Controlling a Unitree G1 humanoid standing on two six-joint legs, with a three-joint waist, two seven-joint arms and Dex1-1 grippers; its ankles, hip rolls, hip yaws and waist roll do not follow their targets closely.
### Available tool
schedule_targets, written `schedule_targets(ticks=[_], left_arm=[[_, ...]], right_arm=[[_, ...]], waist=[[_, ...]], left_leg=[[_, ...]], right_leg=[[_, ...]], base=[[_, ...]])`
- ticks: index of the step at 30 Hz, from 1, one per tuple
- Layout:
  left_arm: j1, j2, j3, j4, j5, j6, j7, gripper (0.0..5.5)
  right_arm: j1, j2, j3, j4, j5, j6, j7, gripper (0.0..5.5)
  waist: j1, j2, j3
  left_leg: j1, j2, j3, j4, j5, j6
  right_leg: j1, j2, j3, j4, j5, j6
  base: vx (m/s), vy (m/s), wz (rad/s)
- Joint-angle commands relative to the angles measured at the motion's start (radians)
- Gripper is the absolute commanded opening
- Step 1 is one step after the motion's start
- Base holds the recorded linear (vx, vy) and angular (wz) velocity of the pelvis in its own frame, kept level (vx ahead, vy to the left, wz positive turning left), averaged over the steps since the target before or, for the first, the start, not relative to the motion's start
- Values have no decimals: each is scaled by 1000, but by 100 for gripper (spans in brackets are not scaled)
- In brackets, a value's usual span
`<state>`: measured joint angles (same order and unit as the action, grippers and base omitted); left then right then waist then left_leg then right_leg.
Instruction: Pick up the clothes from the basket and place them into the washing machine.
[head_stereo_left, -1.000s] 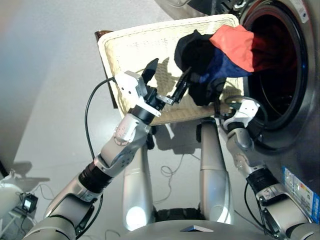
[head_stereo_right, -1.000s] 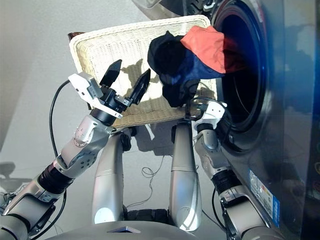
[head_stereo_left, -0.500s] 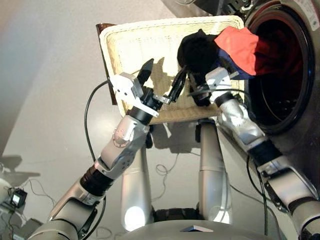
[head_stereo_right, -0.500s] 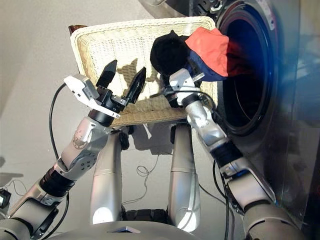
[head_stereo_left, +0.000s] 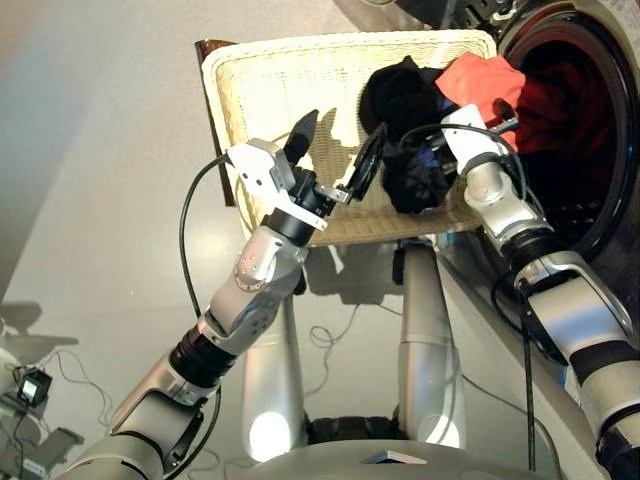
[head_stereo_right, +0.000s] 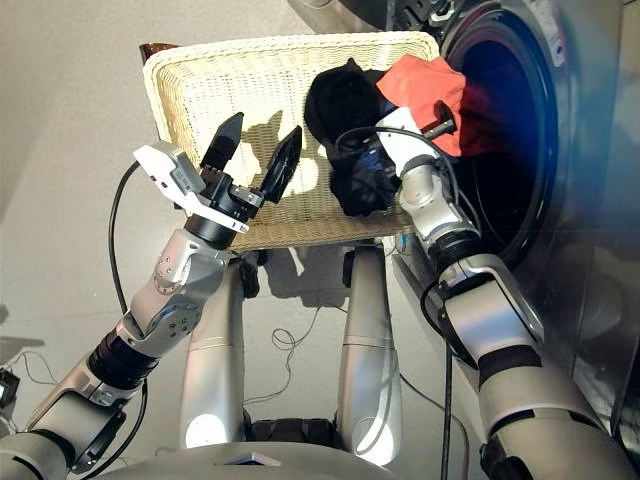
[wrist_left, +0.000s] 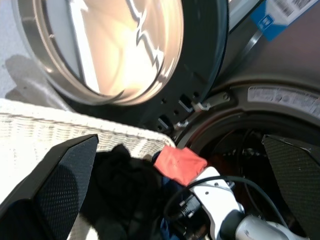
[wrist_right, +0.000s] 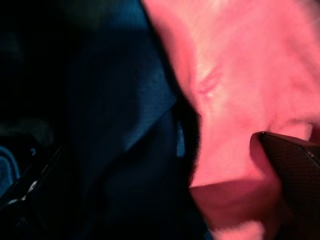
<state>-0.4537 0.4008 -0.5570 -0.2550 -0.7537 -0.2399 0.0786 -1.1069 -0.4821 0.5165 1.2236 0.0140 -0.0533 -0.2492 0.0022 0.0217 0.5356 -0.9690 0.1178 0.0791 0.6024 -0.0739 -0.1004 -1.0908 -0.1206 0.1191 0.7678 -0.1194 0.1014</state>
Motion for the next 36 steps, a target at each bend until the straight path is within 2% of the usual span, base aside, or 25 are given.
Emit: schedule_targets(ticks=[1, 7, 9, 14, 20, 28, 36], left_arm=[[-20, 8, 6, -119, 1, -31, -35, 550], [-32, -5, 3, -99, 31, -26, -27, 550], [-40, -7, 6, -92, 45, -25, -19, 550], [-36, -16, 19, -83, 57, -21, -14, 550], [-26, -21, 32, -74, 64, -14, -14, 550], [-29, -26, 33, -72, 68, 1, -20, 550], [-46, -36, 18, -74, 63, 8, -18, 550]], right_arm=[[-49, -25, 31, 30, 30, -10, 17, 550], [-61, 8, 76, 53, 8, -10, 58, 550], [-53, 47, 111, 27, -26, -11, 74, 550], [-29, 110, 177, -50, -118, -9, 113, 550], [12, 173, 181, -88, -102, -1, 195, 550], [-17, 163, 176, -14, -124, 18, 214, 550], [-58, 156, 137, 49, -47, 22, 208, 550]], waist=[[15, 32, -16], [24, 39, -16], [24, 41, -16], [18, 36, -16], [12, 29, -16], [15, 37, -16], [22, 43, -16]], left_leg=[[-26, -8, 24, 81, -49, 21], [-57, -10, 27, 107, -59, 25], [-71, -10, 27, 117, -62, 25], [-78, -6, 26, 120, -61, 26], [-85, -7, 23, 119, -60, 27], [-92, -8, 22, 120, -60, 28], [-108, -10, 18, 124, -60, 31]], right_leg=[[48, 21, -41, -108, 65, -11], [13, 20, -44, -78, 53, -11], [-2, 19, -43, -68, 50, -11], [-9, 18, -48, -65, 48, -14], [-22, 18, -52, -57, 45, -16], [-31, 20, -54, -55, 48, -16], [-46, 20, -56, -55, 52, -16]], base=[[0, 0, 0], [0, 0, 0], [0, 0, 0], [0, 0, 0], [0, 0, 0], [0, 0, 0], [0, 0, 0]])
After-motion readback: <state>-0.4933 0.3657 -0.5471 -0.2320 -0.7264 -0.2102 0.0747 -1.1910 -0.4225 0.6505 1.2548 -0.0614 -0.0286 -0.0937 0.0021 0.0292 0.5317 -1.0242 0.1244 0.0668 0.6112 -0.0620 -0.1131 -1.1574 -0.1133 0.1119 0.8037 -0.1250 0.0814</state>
